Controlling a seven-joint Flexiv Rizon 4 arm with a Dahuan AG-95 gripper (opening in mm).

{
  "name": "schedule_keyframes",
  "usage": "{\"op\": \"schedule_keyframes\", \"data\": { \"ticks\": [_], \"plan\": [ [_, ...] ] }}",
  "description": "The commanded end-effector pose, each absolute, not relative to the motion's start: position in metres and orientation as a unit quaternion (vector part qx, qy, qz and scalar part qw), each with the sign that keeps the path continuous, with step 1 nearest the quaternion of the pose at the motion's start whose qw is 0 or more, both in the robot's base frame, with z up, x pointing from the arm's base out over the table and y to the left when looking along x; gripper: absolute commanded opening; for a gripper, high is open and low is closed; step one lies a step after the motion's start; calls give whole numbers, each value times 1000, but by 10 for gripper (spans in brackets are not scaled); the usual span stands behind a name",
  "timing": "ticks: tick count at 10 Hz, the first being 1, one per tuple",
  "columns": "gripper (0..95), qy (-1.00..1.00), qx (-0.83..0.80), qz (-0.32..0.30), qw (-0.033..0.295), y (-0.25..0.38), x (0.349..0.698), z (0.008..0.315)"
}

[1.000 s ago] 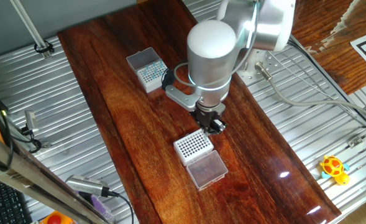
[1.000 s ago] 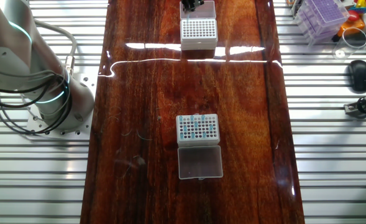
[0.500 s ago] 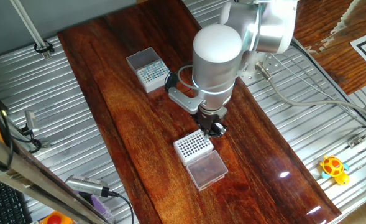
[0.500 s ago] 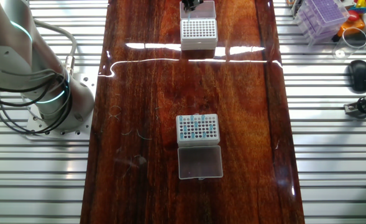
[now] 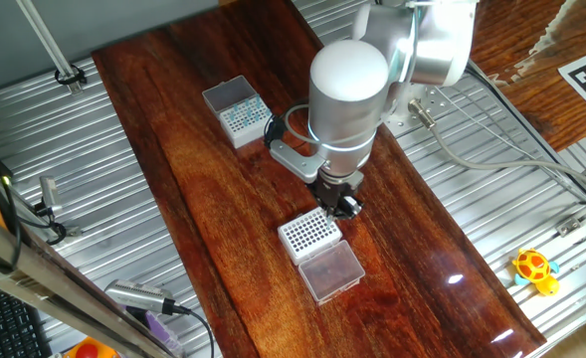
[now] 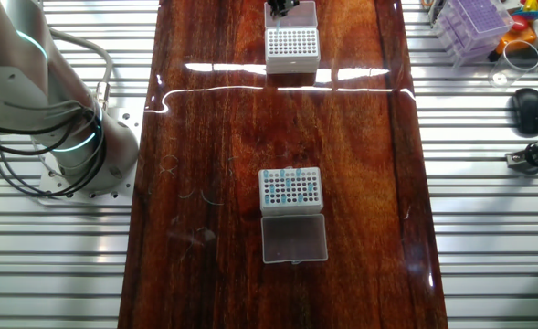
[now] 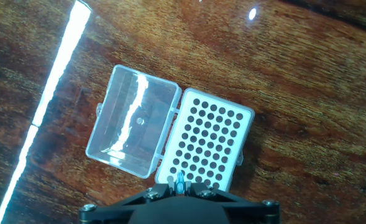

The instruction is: Transfer all medium pipette tips from one holder to another

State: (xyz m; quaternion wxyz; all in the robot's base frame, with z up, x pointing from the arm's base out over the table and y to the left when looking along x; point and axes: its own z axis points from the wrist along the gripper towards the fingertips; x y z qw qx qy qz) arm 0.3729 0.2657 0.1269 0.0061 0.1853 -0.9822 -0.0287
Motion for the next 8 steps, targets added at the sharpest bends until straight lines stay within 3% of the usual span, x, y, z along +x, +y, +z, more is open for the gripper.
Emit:
{"op": "schedule_keyframes", "data": {
  "ticks": [1,8],
  "plan": [
    [0,-982,185,-28,6,265,373,126],
    [0,-982,184,-25,4,265,376,127]
  ]
}}
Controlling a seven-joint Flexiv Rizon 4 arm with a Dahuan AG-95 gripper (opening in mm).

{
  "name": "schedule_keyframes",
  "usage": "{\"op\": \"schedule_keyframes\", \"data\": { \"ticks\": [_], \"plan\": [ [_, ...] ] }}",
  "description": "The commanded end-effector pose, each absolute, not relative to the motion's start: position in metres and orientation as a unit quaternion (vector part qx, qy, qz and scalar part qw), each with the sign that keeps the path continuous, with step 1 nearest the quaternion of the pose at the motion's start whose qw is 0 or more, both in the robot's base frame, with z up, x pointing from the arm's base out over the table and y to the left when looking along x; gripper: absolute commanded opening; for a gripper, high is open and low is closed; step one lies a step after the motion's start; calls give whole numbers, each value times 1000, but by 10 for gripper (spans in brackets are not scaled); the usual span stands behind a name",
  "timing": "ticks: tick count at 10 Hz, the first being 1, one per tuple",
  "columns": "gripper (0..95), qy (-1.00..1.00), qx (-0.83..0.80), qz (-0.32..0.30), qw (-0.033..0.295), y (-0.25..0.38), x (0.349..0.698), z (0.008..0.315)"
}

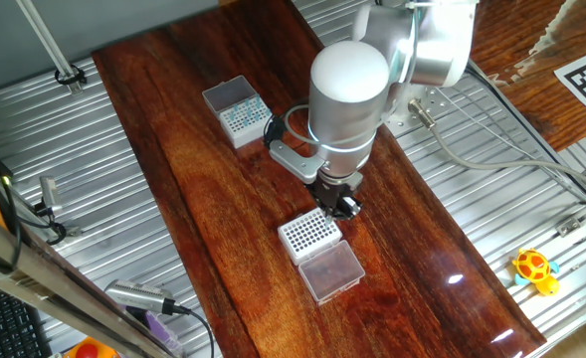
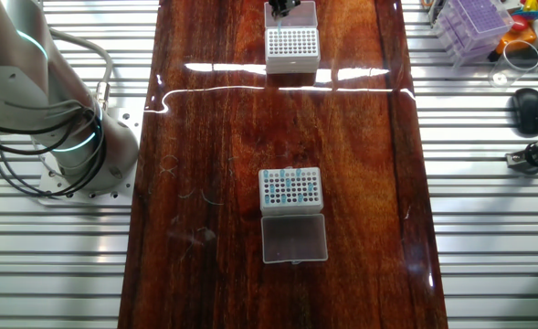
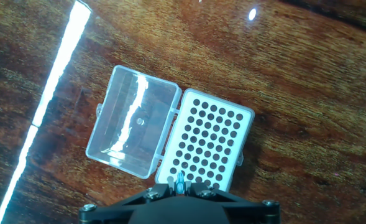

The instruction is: Transfer all medium pipette tips from one holder to another

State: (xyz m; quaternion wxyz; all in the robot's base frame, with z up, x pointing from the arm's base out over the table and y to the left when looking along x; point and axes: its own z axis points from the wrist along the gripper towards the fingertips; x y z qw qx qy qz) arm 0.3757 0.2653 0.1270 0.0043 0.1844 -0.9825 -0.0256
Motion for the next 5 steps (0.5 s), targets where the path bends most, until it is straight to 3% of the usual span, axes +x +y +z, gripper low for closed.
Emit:
{"op": "schedule_keyframes", "data": {
  "ticks": [1,5],
  "plan": [
    [0,-982,185,-25,4,265,377,127],
    [0,-982,186,-26,5,264,374,127]
  ]
}}
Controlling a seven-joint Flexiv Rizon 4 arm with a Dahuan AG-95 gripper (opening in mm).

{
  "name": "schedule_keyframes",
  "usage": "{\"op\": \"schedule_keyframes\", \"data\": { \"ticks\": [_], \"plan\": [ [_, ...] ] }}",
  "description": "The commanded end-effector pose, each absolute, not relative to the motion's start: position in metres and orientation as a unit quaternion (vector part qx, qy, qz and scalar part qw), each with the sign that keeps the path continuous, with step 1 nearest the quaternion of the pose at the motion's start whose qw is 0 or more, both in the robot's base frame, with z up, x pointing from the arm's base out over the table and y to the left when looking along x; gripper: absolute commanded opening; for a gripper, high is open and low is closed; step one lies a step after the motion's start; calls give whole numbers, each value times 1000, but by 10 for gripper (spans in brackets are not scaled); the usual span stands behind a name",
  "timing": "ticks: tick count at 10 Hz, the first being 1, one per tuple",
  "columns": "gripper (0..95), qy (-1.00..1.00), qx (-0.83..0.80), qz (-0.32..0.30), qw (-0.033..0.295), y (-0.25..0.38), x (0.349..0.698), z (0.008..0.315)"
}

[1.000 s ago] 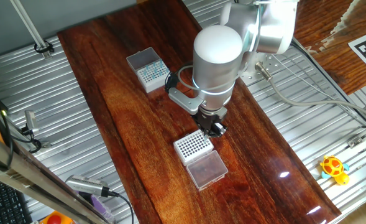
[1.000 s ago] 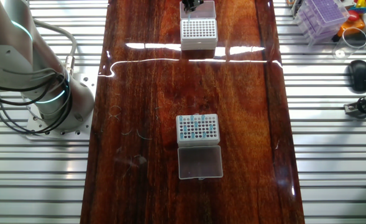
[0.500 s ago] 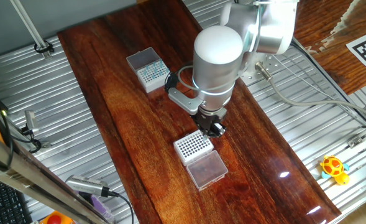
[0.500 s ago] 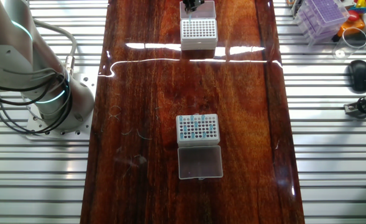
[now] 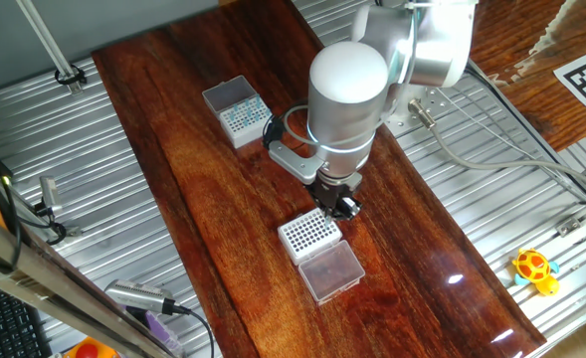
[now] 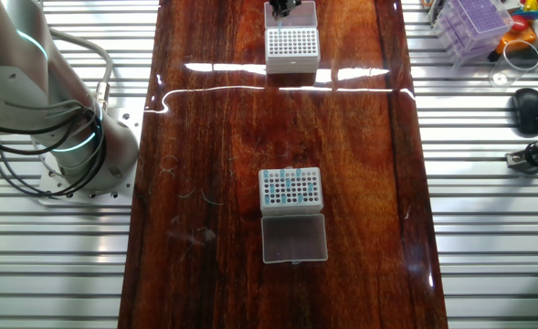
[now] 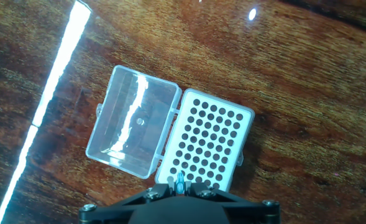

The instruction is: Transfer all medium pipette tips from one holder to another

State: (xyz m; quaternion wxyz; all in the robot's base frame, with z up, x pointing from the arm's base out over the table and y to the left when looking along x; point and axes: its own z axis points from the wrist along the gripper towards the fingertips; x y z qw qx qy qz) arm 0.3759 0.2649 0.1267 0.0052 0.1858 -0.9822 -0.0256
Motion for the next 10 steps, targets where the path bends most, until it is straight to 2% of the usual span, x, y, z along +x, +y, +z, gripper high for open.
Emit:
{"op": "schedule_keyframes", "data": {
  "ticks": [1,10],
  "plan": [
    [0,-982,185,-27,6,264,372,128],
    [0,-982,186,-25,2,263,367,125]
  ]
}}
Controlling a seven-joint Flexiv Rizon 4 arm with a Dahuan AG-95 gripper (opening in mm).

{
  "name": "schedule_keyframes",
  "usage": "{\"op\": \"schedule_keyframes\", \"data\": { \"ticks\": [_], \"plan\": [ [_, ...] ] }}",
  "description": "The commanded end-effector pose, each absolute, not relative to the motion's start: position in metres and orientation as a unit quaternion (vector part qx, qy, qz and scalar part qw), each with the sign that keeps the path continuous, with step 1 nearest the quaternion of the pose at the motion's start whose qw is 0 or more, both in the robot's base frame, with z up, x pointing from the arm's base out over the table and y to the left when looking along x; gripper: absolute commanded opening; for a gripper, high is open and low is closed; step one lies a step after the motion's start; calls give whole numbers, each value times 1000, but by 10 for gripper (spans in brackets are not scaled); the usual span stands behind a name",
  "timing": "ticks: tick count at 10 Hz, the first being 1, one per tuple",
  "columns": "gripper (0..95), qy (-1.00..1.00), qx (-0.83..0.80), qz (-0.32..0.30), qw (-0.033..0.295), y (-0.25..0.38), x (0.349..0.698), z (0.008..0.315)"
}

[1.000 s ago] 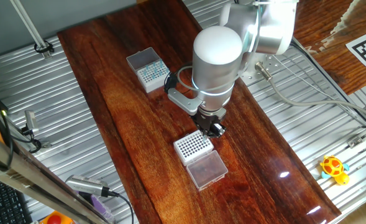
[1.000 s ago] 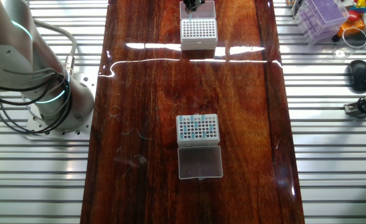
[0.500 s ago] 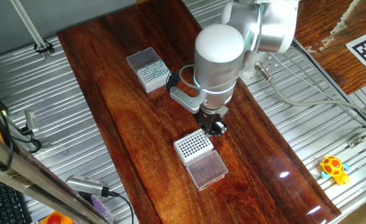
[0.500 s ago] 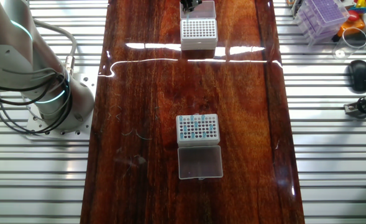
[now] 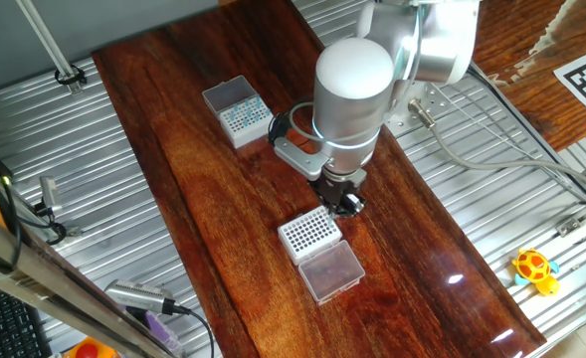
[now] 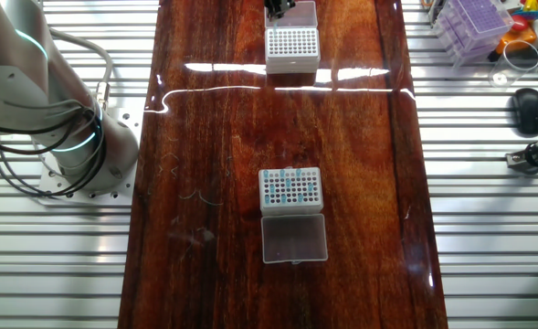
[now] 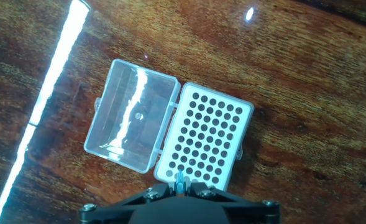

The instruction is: Transfer all medium pipette tips from one holder to another

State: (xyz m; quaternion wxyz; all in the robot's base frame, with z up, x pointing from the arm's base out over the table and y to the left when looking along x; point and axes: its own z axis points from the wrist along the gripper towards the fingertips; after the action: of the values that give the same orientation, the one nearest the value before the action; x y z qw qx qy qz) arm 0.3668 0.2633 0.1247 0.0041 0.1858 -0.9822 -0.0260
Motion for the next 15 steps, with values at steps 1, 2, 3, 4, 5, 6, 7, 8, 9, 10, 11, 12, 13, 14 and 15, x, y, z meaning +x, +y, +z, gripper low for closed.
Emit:
{"op": "schedule_keyframes", "data": {
  "ticks": [1,2,3,4,5,6,7,8,9,10,11,12,13,14,15],
  "plan": [
    [0,-982,186,-25,2,263,367,124],
    [0,-982,187,-25,1,262,368,123],
    [0,-982,187,-25,1,262,368,121],
    [0,-982,188,-24,1,261,369,118],
    [0,-982,188,-24,1,261,370,116],
    [0,-982,186,-23,1,262,371,113],
    [0,-983,182,-21,3,264,371,112],
    [0,-984,179,-18,5,267,372,111],
    [190,-984,179,-19,4,268,372,110],
    [380,-984,179,-19,4,269,372,110],
    [380,-984,179,-19,4,269,372,109],
    [380,-984,179,-18,5,269,372,109],
    [380,-984,179,-18,5,269,372,109],
    [380,-984,179,-18,5,269,372,109],
    [380,-984,179,-18,5,269,372,109]
  ]
}}
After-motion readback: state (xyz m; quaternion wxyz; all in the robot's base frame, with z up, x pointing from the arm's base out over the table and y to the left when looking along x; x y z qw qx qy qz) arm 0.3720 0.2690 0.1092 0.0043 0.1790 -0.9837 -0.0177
